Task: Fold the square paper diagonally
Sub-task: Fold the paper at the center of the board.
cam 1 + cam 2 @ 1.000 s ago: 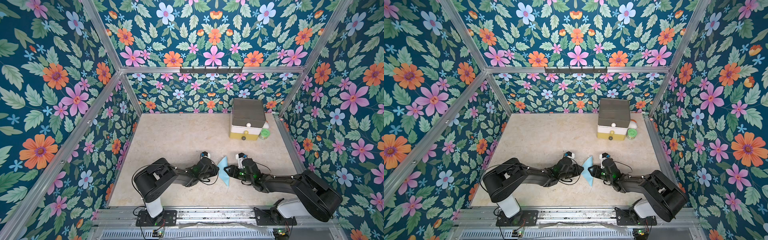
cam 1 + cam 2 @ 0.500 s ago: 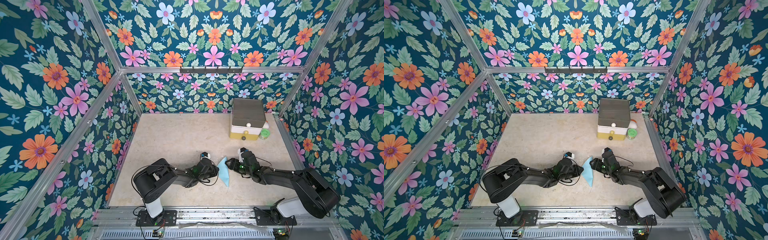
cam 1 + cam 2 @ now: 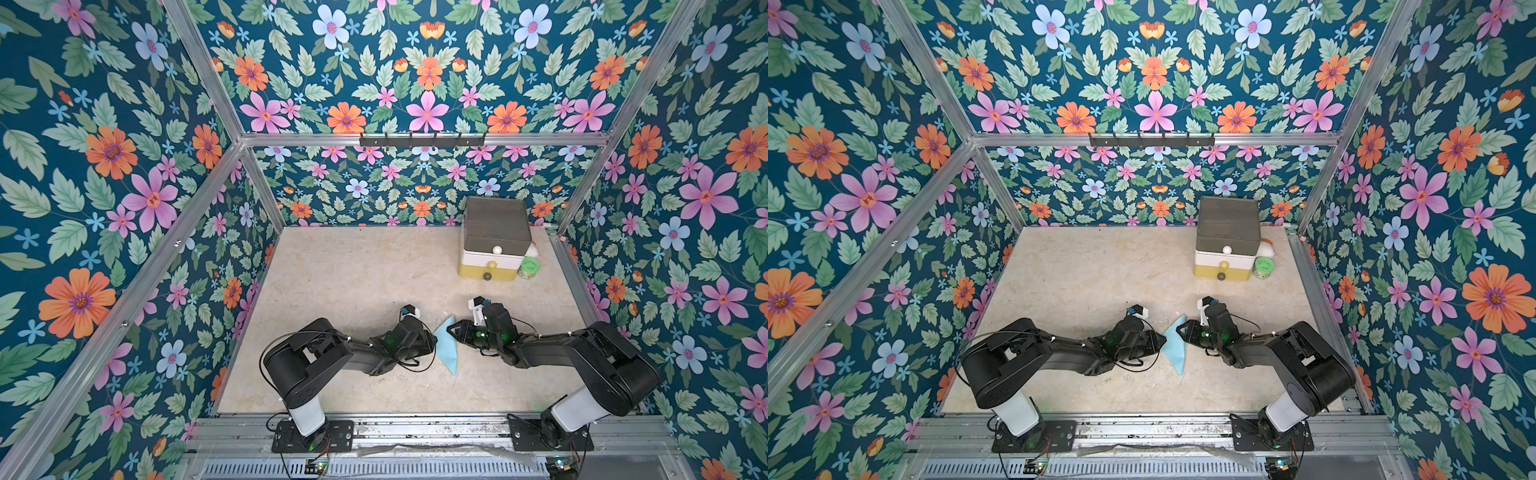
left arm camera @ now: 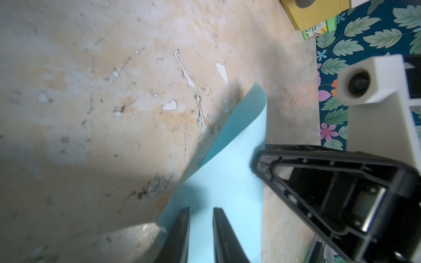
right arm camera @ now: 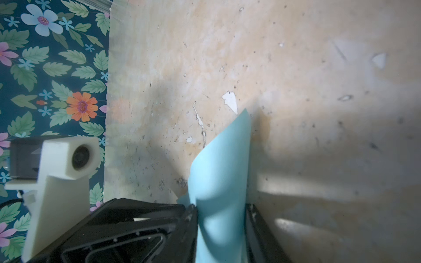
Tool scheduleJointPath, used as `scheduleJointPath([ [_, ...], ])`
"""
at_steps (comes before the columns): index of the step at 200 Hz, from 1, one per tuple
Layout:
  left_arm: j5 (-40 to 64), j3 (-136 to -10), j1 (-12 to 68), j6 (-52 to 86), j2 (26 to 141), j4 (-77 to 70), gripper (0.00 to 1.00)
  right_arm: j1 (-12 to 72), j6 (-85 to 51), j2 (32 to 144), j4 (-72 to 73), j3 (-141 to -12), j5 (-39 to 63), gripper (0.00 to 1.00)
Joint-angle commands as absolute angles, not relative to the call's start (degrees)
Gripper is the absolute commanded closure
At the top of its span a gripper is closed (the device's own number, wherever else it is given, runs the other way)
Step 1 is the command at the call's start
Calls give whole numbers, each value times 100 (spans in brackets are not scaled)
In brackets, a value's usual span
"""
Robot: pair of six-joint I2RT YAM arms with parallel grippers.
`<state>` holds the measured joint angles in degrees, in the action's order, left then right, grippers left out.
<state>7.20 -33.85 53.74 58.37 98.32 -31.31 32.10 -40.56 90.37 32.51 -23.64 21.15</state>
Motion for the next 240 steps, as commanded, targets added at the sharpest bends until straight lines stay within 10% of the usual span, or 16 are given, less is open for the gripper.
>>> scheduleJointPath([
  [1, 611, -3412, 5381, 5766, 9783, -2902, 73, 3217, -3980, 9123, 2955, -2260, 2180, 63],
  [240, 655, -3658, 5379, 5800, 9783, -2861, 65, 3259, -3604, 9202, 2669, -2232, 1796, 75],
])
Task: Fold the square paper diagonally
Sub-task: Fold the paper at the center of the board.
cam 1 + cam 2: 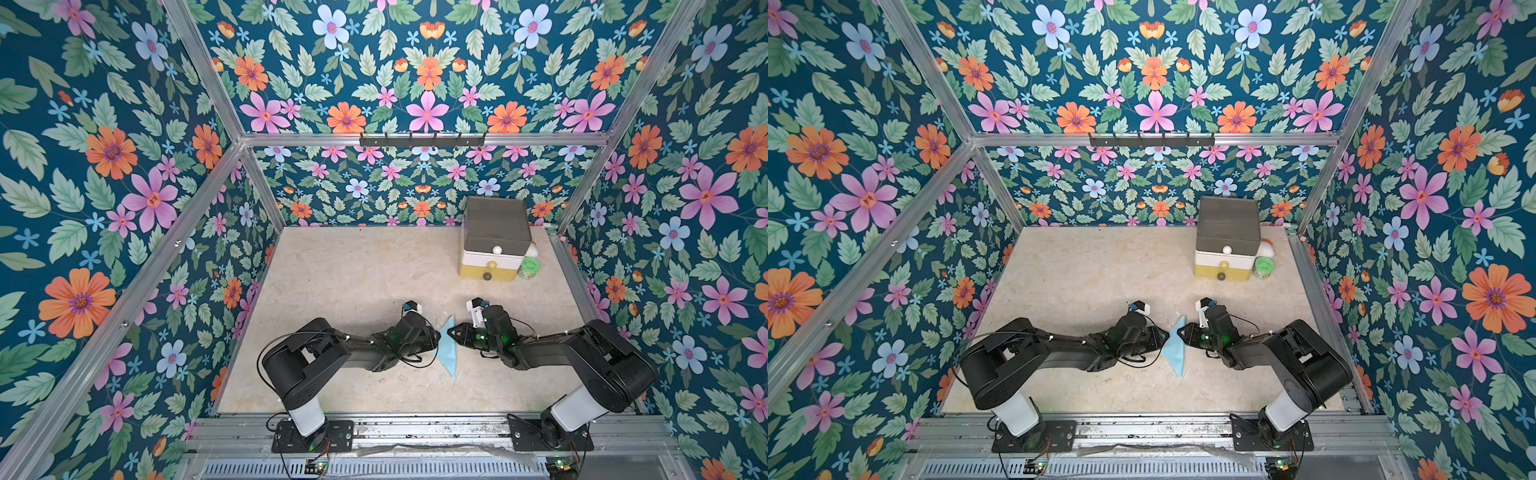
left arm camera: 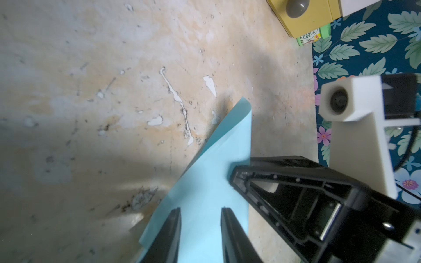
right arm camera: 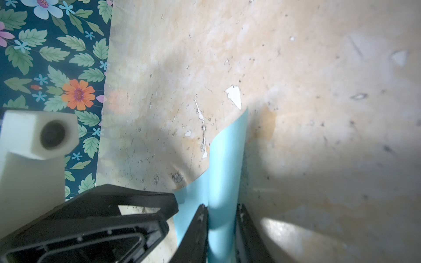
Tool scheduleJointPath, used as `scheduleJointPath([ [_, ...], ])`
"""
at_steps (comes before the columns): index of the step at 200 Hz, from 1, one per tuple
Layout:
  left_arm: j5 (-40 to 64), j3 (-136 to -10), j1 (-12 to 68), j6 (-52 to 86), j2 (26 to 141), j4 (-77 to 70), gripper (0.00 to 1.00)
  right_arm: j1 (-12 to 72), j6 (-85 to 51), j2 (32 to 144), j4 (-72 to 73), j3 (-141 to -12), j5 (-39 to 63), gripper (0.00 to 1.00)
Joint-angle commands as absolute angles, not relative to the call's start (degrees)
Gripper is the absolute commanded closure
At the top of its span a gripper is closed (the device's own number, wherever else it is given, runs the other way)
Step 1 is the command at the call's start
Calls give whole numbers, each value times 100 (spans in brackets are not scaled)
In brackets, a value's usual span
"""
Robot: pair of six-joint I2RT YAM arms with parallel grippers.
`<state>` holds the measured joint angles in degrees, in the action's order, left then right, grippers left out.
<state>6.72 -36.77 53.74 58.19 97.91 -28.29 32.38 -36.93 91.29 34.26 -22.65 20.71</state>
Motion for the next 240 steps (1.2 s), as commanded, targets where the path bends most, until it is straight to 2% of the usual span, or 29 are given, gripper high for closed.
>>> scheduleJointPath([
  [1, 657, -3662, 5379, 5801, 9783, -2863, 65, 3260, -3604, 9202, 2661, -2232, 1795, 75],
  [81, 651, -3695, 5375, 5766, 9712, -2801, 65, 3455, -3472, 9285, 2441, -2388, 1585, 69],
  [200, 659, -3552, 5379, 5810, 9756, -2858, 66, 3534, -3435, 9341, 2297, -2443, 1389, 70],
  [240, 733, -3286, 5379, 5999, 9974, -3143, 70, 3535, -3445, 9277, 2262, -2446, 1380, 70],
])
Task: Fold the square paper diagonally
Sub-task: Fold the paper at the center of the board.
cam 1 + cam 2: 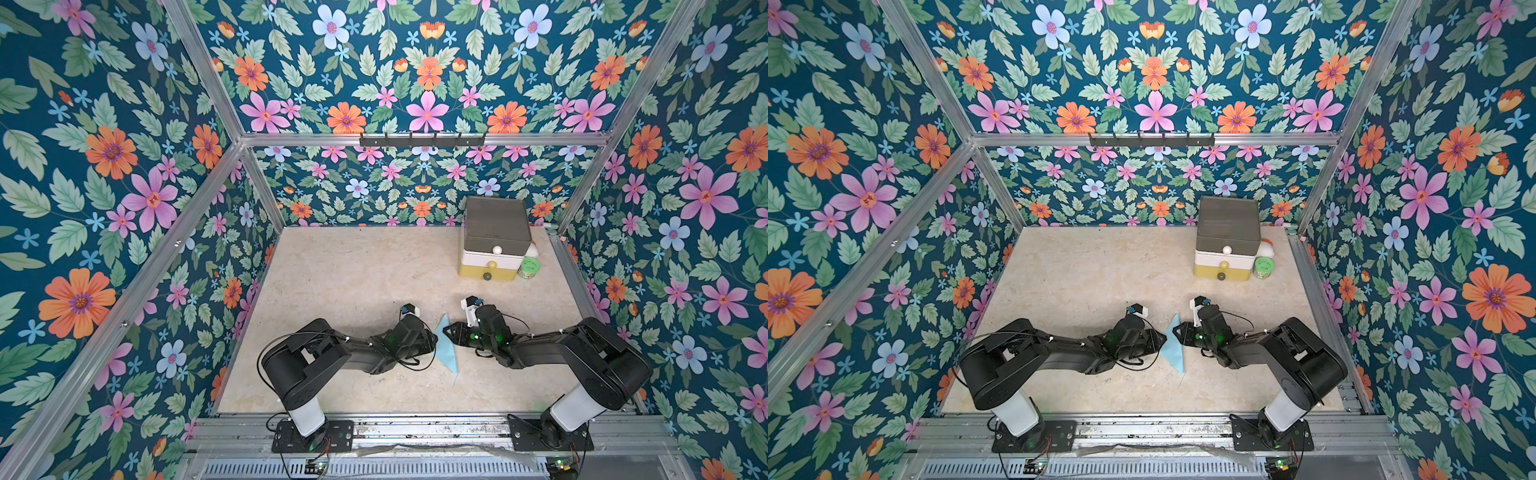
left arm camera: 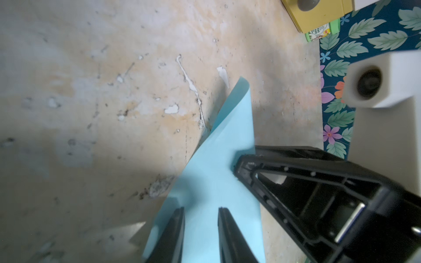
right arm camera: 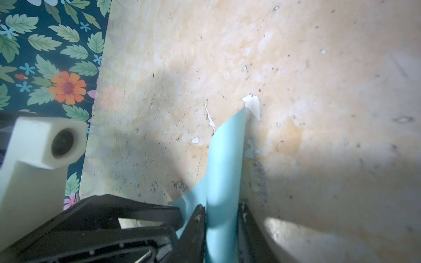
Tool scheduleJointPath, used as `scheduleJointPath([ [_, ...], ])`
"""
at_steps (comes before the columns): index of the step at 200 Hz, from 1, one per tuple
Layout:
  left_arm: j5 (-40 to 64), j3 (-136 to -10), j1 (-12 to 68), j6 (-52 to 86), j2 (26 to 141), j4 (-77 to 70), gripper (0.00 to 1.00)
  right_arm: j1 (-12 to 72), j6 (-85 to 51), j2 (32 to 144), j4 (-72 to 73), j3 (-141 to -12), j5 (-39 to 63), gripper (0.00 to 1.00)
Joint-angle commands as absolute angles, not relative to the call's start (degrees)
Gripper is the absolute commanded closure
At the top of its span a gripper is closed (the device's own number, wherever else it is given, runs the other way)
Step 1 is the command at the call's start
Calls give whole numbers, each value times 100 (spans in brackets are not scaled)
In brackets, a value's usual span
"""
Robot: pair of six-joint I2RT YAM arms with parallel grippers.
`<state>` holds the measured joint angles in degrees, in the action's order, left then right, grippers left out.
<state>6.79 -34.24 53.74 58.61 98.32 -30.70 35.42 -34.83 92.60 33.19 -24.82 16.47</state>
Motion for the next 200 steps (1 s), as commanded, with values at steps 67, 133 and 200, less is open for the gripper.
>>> scheduleJointPath([
  [67, 704, -2939, 5429, 6117, 9958, -3365, 73, 3543, -3513, 9062, 2062, -2474, 1237, 58],
  [133, 651, -2813, 5493, 6038, 10092, -3398, 74, 4032, -3973, 7566, 765, -3041, 15, 43],
  [200, 624, -2905, 5501, 5990, 10176, -3371, 75, 4229, -4859, 7962, 2516, -2781, 1422, 94],
])
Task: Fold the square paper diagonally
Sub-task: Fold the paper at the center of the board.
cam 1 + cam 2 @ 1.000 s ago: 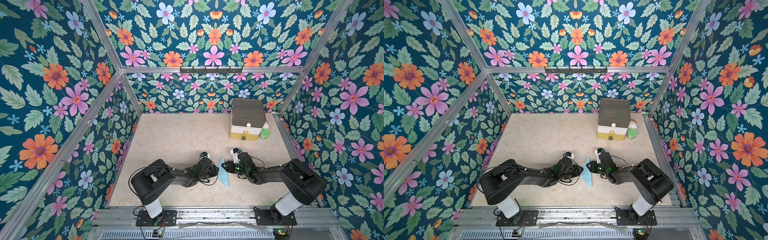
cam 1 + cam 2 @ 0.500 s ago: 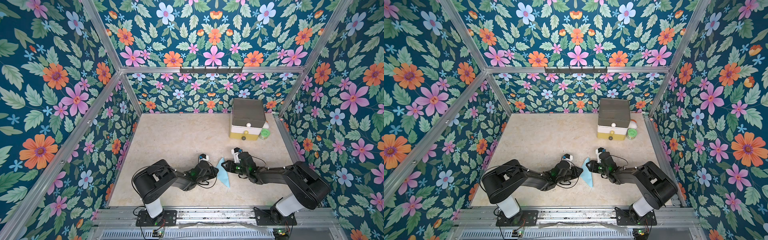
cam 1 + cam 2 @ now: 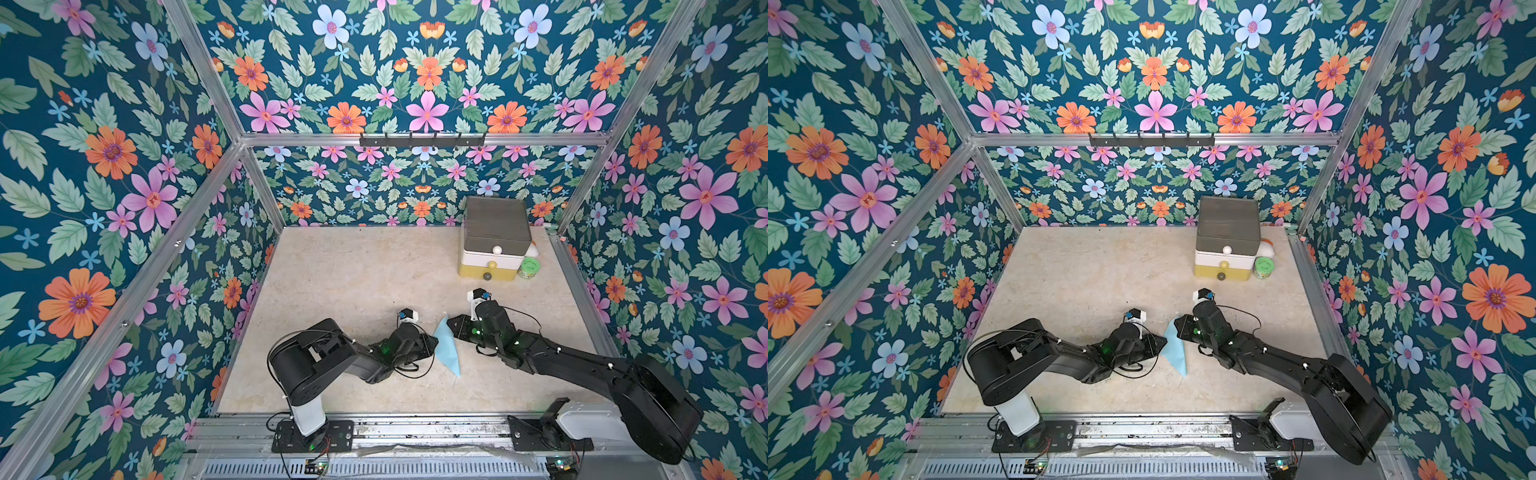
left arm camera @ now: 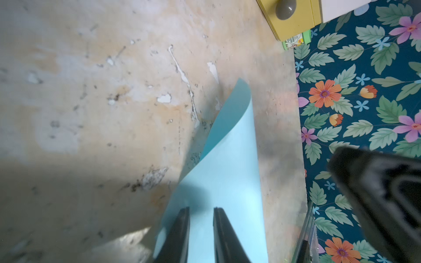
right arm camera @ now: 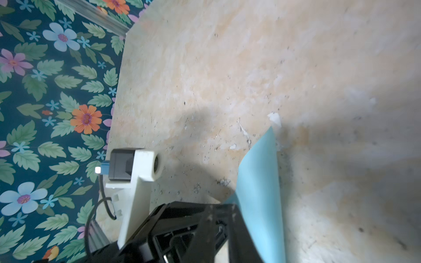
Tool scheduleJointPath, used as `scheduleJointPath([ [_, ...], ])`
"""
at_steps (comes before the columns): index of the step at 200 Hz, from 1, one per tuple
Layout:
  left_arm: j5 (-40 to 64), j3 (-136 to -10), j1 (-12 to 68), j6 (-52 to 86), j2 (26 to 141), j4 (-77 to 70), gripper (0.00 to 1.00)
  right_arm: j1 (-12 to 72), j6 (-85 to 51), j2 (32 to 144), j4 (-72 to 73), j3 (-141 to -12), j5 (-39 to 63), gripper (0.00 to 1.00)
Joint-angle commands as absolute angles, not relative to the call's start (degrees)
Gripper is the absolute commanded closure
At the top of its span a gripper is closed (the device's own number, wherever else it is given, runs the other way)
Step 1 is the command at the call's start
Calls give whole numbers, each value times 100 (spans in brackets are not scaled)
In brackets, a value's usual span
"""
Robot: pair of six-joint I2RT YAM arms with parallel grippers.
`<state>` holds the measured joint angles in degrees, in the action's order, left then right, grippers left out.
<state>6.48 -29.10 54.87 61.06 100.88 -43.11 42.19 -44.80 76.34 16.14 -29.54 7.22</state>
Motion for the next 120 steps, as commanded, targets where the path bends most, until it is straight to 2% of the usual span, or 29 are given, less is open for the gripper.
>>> scheduleJointPath([
  [1, 624, -2907, 5501, 5988, 10177, -3373, 74, 4233, -4873, 7971, 2533, -2766, 1445, 94],
  [60, 580, -2865, 5500, 5933, 10201, -3255, 75, 3836, -5120, 8475, 3646, -1949, 1812, 96],
  [120, 562, -2753, 5509, 5977, 10230, -3295, 76, 3519, -5125, 8962, 4180, -1388, 1842, 97],
])
